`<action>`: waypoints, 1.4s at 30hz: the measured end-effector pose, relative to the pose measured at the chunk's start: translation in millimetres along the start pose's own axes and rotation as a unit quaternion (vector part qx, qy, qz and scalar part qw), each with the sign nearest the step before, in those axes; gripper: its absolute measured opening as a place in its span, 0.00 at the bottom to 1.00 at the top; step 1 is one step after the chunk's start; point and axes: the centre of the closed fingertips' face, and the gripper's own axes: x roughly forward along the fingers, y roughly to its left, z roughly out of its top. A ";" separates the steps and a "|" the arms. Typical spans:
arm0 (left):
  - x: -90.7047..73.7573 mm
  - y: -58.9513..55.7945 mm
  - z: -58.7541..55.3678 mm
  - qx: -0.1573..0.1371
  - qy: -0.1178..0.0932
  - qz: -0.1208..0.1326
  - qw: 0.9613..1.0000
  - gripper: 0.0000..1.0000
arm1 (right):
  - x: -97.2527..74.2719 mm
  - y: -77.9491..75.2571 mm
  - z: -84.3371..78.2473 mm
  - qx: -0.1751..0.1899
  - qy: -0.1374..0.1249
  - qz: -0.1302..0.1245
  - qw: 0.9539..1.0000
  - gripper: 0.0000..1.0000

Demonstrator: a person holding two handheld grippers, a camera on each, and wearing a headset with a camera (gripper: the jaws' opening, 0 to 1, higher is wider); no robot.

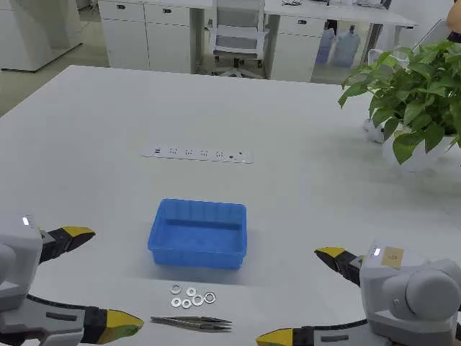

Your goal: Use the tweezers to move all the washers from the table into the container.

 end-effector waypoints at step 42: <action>2.5 -2.0 2.7 0.007 -0.001 -0.004 1.000 1.00 | -3.0 -1.8 1.5 -0.004 -0.004 -0.003 1.000 1.00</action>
